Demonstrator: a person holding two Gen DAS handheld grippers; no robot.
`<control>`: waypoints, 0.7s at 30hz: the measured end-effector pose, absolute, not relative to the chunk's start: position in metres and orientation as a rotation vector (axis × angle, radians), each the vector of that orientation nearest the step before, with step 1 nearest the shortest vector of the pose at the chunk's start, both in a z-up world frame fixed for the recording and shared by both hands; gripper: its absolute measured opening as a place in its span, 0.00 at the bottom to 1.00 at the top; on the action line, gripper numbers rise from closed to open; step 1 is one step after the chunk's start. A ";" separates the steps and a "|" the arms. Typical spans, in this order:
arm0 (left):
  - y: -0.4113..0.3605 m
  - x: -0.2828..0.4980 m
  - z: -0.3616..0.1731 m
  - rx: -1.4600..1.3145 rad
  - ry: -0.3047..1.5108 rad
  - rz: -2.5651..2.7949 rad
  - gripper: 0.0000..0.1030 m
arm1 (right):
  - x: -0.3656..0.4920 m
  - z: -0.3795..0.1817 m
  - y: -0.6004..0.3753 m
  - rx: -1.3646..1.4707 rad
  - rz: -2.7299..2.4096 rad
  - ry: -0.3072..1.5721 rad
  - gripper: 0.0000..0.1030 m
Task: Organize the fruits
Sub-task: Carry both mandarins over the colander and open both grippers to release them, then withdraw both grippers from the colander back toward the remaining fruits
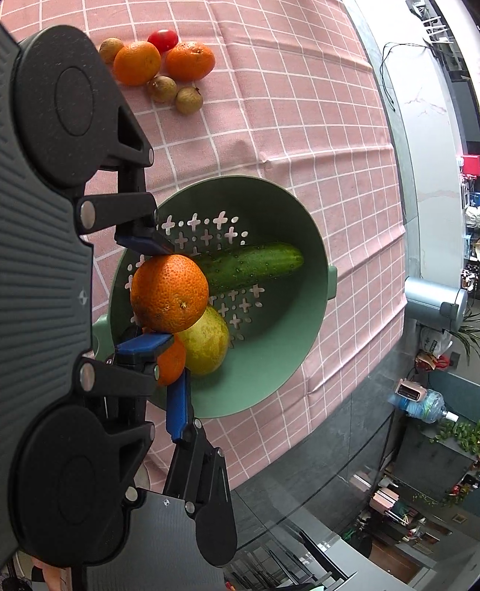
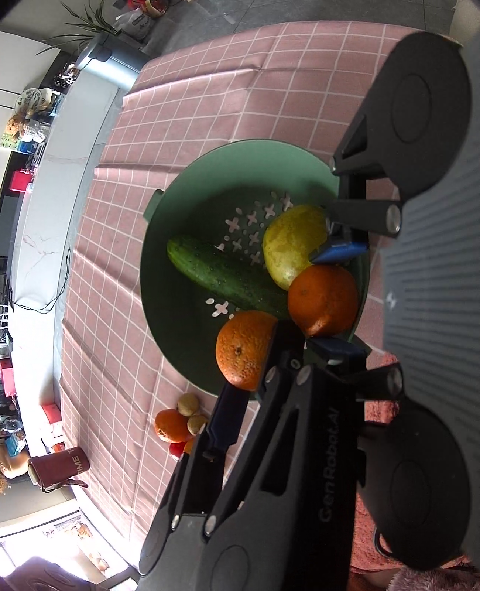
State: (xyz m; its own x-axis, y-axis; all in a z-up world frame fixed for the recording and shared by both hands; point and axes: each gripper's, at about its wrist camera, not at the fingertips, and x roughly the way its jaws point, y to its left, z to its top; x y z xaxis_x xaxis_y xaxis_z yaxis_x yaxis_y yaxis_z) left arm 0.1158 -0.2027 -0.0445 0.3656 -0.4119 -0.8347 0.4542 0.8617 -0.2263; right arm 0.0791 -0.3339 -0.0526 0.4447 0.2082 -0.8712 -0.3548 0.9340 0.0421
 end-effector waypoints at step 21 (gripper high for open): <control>-0.198 0.115 -0.037 -0.015 1.012 -0.546 0.64 | 0.085 -0.053 -0.338 -0.179 0.282 1.073 0.68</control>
